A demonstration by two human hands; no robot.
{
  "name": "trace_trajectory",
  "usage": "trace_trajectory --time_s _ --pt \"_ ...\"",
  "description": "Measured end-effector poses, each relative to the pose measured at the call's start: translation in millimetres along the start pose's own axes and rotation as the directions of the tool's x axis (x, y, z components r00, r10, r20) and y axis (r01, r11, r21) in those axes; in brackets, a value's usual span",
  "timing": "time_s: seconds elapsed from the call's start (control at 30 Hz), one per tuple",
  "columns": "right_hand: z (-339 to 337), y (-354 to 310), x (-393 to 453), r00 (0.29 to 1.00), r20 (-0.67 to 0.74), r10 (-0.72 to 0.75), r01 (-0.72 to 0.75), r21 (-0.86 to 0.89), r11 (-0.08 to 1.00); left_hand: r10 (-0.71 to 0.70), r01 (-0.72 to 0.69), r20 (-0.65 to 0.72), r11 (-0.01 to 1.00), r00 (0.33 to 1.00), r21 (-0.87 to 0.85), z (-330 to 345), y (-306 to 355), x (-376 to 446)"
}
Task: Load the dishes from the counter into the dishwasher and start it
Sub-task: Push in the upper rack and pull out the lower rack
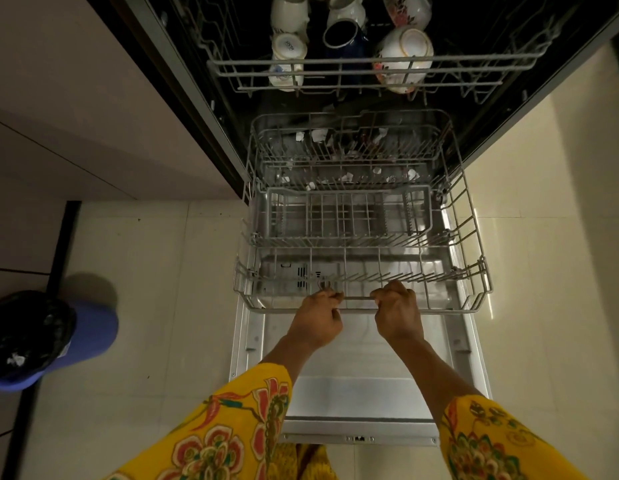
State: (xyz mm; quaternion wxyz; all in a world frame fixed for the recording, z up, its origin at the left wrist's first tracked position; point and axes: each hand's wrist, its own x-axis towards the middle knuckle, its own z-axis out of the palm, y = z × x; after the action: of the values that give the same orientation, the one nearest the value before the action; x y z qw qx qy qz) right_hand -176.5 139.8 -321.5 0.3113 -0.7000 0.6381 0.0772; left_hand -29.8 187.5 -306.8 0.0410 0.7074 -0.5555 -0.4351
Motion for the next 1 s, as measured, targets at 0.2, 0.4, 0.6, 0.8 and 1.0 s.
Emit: trace_trajectory --time_s 0.2,0.4,0.6,0.8,1.0 --pt "-1.9 -0.4 -3.5 0.999 0.034 0.006 -0.005 -0.005 1.000 -0.013 0.013 0.013 1.000 1.000 0.002 3.0 0.9 -5.1" --pt "-1.2 1.4 -7.4 0.992 0.095 0.082 -0.086 0.037 0.996 -0.036 0.036 0.042 0.999 0.998 0.005 4.2 4.2 -10.9" --pt "-7.3 -0.7 -19.0 0.993 0.116 0.022 -0.016 -0.053 0.998 -0.058 0.057 0.039 0.998 0.998 0.023 4.6 9.9 -20.0" --pt "-37.7 -24.8 -29.8 0.977 0.212 0.025 -0.011 -0.064 0.998 -0.093 0.092 0.093 0.996 0.991 0.020 -9.5 30.7 -38.1" --pt "-84.7 -60.0 -50.0 0.983 0.182 0.019 -0.023 0.018 1.000 -0.106 0.104 -0.029 0.992 0.994 -0.068 -55.7 56.6 -69.2"
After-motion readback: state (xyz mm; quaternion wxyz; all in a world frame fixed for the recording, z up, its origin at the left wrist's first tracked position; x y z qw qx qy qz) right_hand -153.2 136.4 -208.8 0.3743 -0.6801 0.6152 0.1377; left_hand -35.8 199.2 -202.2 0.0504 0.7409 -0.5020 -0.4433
